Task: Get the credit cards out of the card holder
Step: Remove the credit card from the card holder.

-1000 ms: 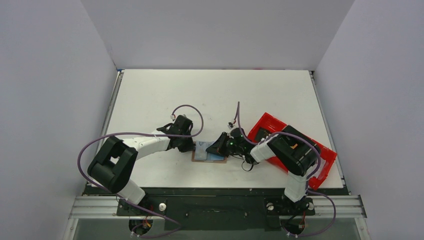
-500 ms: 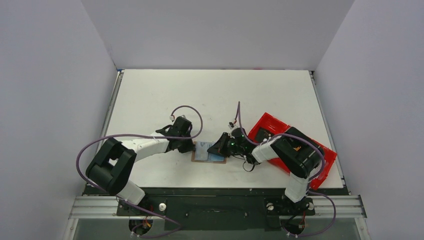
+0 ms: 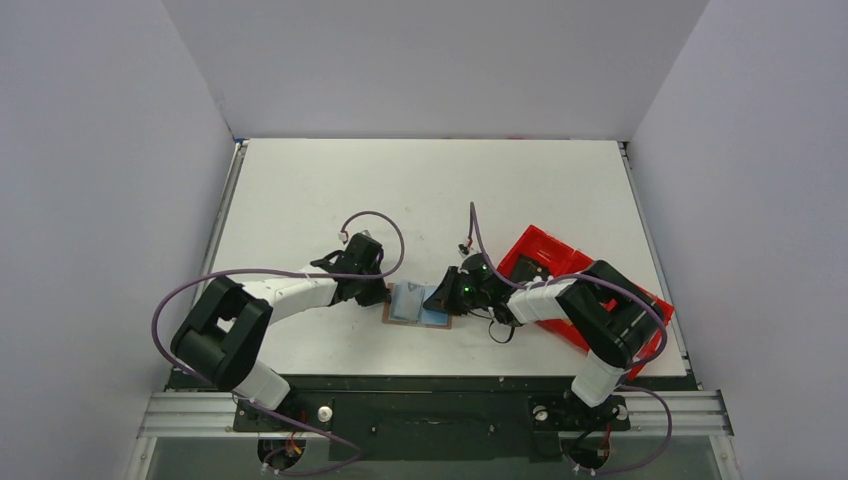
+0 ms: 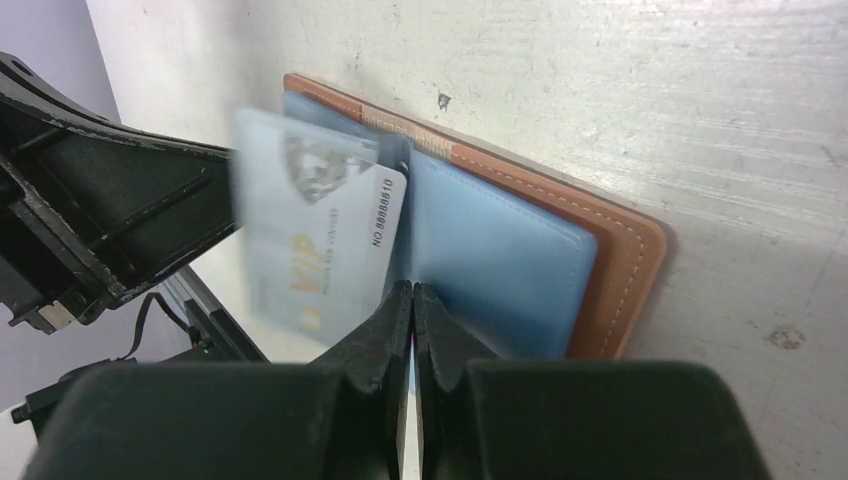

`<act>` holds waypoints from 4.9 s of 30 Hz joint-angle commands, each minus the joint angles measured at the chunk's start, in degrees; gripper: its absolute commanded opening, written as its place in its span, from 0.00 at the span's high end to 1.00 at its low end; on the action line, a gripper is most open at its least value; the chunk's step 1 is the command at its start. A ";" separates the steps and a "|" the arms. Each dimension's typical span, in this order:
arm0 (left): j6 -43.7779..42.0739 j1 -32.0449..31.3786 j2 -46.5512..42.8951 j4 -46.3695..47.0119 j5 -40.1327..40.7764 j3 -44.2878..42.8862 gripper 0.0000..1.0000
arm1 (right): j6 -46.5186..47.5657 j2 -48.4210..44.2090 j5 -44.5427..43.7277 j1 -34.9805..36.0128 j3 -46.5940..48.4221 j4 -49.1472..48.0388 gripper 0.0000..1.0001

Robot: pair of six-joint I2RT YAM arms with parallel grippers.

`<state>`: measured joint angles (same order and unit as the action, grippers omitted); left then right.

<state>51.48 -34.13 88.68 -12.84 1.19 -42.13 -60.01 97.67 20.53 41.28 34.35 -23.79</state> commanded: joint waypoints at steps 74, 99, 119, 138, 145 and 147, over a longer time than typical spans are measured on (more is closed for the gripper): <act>-5.15 -2.43 6.05 -10.66 2.77 -5.47 0.95 | -2.58 4.43 2.13 0.43 4.12 -5.72 0.95; -3.35 -2.04 9.47 -11.48 3.99 -4.29 1.00 | 3.76 -3.37 -5.47 -1.16 2.65 8.44 1.00; -3.71 -2.03 8.13 -11.39 3.91 -4.75 1.00 | 9.61 -11.43 -8.86 -2.34 3.97 20.49 1.00; -5.34 -2.08 0.74 -14.95 3.18 -10.88 0.86 | 11.95 -19.53 -10.73 -2.38 6.95 29.86 1.00; -7.83 -1.28 -2.93 -16.39 0.83 -15.46 0.69 | 11.90 -21.93 -10.07 -2.49 8.46 31.36 1.00; -8.41 -0.17 -4.71 -14.94 -1.91 -15.45 0.65 | 11.79 -22.93 -8.92 -2.74 8.84 31.38 1.00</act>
<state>45.54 -35.81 88.79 -28.32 2.50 -54.70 -48.80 78.02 11.35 39.29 40.40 7.40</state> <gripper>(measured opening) 0.315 0.004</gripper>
